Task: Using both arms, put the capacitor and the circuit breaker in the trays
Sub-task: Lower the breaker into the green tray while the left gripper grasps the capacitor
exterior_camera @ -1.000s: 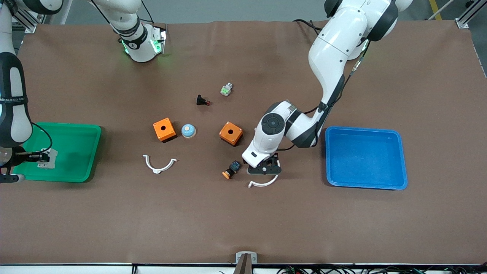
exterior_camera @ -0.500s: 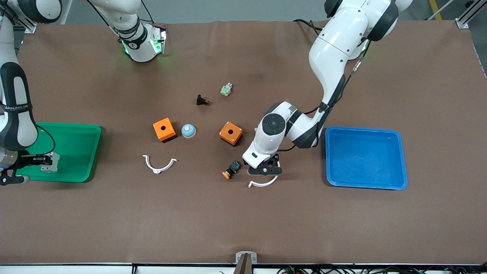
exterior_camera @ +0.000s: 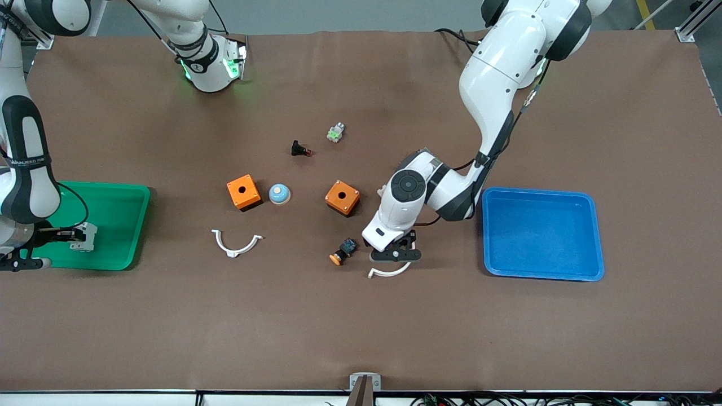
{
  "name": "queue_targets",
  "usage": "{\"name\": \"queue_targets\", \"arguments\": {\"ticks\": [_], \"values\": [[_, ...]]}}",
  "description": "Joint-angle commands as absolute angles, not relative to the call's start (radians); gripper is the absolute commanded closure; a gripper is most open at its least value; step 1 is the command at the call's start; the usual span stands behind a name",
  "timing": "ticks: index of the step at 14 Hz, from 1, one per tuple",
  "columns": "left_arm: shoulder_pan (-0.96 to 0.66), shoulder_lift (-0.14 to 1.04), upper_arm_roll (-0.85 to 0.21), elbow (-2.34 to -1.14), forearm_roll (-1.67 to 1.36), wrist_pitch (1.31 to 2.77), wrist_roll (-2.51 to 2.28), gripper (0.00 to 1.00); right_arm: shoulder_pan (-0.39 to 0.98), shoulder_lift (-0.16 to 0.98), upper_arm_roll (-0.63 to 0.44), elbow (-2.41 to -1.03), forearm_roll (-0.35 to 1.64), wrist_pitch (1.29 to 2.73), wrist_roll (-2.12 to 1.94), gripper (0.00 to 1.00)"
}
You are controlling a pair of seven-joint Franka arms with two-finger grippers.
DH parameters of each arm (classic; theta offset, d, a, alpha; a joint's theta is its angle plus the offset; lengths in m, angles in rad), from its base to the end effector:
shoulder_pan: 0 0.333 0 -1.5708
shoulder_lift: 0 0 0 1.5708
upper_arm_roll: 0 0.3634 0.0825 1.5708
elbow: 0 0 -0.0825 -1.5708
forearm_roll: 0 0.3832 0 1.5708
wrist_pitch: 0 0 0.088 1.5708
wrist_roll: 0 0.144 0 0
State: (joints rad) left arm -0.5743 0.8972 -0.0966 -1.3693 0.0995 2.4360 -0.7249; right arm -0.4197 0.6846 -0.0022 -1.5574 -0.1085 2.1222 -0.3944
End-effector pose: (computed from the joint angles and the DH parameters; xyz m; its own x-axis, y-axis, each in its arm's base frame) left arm 0.6344 -0.4775 0.1880 0.9909 0.0338 0.1305 0.0189 -0.9933 0.1140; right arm 0.6495 -0.3004 0.2355 0.9888 0.0326 -0.1457 0.0377 -0.9988 0.0327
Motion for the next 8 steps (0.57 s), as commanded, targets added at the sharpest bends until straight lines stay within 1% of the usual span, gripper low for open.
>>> {"name": "queue_targets", "arguments": {"ticks": [1, 2, 3, 5, 6, 7, 8], "values": [[-0.581, 0.916, -0.087, -1.345, 0.112, 2.448, -0.709, 0.40, -0.445, 0.673, 0.020, -1.565, -0.092, 2.128, -0.399, 0.38], [-0.581, 0.917, -0.087, -1.344, 0.112, 2.459, -0.710, 0.40, -0.446, 0.673, 0.020, -1.565, -0.092, 2.128, -0.399, 0.04], [-0.581, 0.923, -0.087, -1.344, 0.112, 2.471, -0.712, 0.40, -0.449, 0.670, 0.020, -1.562, -0.091, 2.119, -0.403, 0.00], [-0.584, 0.928, -0.087, -1.345, 0.113, 2.480, -0.712, 0.44, -0.440, 0.649, 0.026, -1.552, -0.091, 2.097, -0.403, 0.00], [-0.586, 0.928, -0.086, -1.345, 0.114, 2.480, -0.715, 0.47, -0.434, 0.617, 0.028, -1.549, -0.091, 2.080, -0.400, 0.00], [-0.589, 0.928, -0.086, -1.345, 0.114, 2.480, -0.716, 0.54, -0.416, 0.574, 0.029, -1.549, -0.091, 2.060, -0.396, 0.00], [-0.591, 0.928, -0.086, -1.347, 0.115, 2.480, -0.715, 0.68, -0.391, 0.539, 0.028, -1.551, -0.091, 2.040, -0.396, 0.00]]}}
